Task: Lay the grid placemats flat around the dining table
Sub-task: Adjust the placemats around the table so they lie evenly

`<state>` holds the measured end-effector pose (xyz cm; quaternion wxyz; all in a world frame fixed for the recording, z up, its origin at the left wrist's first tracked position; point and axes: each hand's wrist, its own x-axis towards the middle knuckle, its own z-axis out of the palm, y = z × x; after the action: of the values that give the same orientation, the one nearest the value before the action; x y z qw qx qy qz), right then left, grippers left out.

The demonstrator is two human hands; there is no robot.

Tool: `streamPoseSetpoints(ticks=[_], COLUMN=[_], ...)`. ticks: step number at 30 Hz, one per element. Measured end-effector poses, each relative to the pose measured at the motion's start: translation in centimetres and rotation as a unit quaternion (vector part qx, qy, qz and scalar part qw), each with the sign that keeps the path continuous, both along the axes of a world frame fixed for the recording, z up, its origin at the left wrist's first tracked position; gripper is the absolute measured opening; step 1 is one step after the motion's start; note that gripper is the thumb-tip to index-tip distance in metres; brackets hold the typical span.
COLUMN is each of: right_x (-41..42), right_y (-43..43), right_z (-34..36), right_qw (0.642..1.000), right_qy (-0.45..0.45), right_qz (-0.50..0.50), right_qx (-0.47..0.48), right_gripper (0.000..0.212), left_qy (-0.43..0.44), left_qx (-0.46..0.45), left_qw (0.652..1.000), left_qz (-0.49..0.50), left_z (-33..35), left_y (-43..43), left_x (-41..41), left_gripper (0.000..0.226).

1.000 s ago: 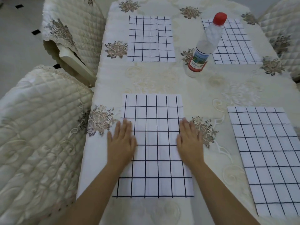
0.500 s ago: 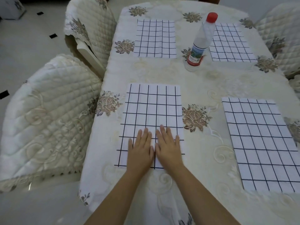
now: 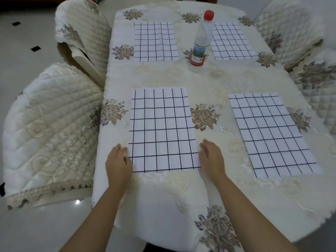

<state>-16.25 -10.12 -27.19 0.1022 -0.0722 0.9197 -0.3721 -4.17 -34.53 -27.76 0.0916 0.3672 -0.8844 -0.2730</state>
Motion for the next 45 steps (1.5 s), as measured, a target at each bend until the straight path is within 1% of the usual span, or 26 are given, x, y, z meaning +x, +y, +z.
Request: streamPoseSetpoints(ticks=[2,4,7,10,13,15,20,22,26,30,32,34,35,36,37,38,39,40,41,45], right_x=[-0.2,-0.4,-0.8,-2.3,-4.5,-6.3,-11.4,-13.4,-17.8,-21.0,-22.2,-23.2,-23.6,-23.9,-24.2,-24.5,-24.7,-24.9,-25.0,-25.7], right_y=[0.0,0.6,2.4,5.3,9.0,11.8,18.1,20.2,24.5,27.4,28.3,29.0,29.1,29.1,29.1,29.0,28.9,28.7,28.5,28.3], right_z=[1.6,2.6,3.4,4.4,5.4,6.0,6.5,6.5,5.8,4.8,4.2,3.7,3.5,3.4,3.4,3.3,3.4,3.4,3.4,2.8], right_qw=[0.990,0.982,0.975,0.969,0.967,0.967,0.970,0.972,0.979,0.975,0.971,0.969,0.967,0.966,0.965,0.965,0.963,0.961,0.960,0.962], right_qy=[-0.078,-0.100,-0.103,-0.092,-0.089,-0.094,-0.113,-0.125,-0.136,-0.162,-0.166,-0.165,-0.172,-0.180,-0.188,-0.197,-0.205,-0.213,-0.215,-0.209], right_qz=[-0.068,-0.090,-0.103,-0.134,-0.143,-0.143,-0.142,-0.136,-0.136,-0.150,-0.165,-0.175,-0.174,-0.169,-0.161,-0.151,-0.142,-0.135,-0.129,-0.126], right_qx=[-0.099,-0.135,-0.169,-0.185,-0.191,-0.189,-0.162,-0.144,-0.067,0.012,0.040,0.063,0.072,0.077,0.083,0.090,0.101,0.113,0.122,0.124], right_gripper=[0.029,0.025,0.024,0.025,0.023,0.021,0.017,0.018,0.027,0.034,0.029,0.018,0.013,0.013,0.015,0.017,0.018,0.017,0.018,0.024], left_qy=[0.025,0.074,0.114,0.099,0.081,0.059,0.022,0.005,-0.046,-0.081,-0.087,-0.101,-0.110,-0.115,-0.116,-0.125,-0.131,-0.137,-0.143,-0.162], left_qx=[0.025,0.058,0.153,0.214,0.276,0.294,0.335,0.334,0.332,0.314,0.306,0.292,0.285,0.284,0.284,0.275,0.265,0.260,0.254,0.234], left_qw=[0.999,0.995,0.981,0.970,0.954,0.949,0.942,0.943,0.942,0.944,0.946,0.948,0.949,0.948,0.948,0.949,0.951,0.952,0.952,0.953], left_qz=[0.035,0.021,-0.039,-0.067,-0.088,-0.094,-0.022,-0.003,0.033,0.055,0.065,0.079,0.083,0.082,0.083,0.086,0.088,0.090,0.089,0.099], left_z=[1.5,3.2,5.4,6.7,7.2,7.5,7.5,7.2,6.7,6.1,5.8,5.2,4.8,4.6,4.4,4.0,3.6,3.2,3.0,2.3], left_y=[1.3,3.7,8.9,14.2,18.8,21.7,27.5,28.9,31.3,32.2,32.1,32.0,31.9,31.8,31.6,31.5,31.4,31.2,31.0,30.6], left_x=[-1.3,-2.7,-4.5,-6.7,-9.4,-11.5,-16.7,-18.7,-22.3,-24.6,-25.3,-26.0,-26.3,-26.5,-26.6,-26.8,-27.0,-27.1,-27.2,-27.5], left_gripper=[0.034,0.031,0.029,0.031,0.031,0.031,0.032,0.033,0.038,0.041,0.042,0.045,0.046,0.043,0.035,0.022,0.020,0.030,0.036,0.035])
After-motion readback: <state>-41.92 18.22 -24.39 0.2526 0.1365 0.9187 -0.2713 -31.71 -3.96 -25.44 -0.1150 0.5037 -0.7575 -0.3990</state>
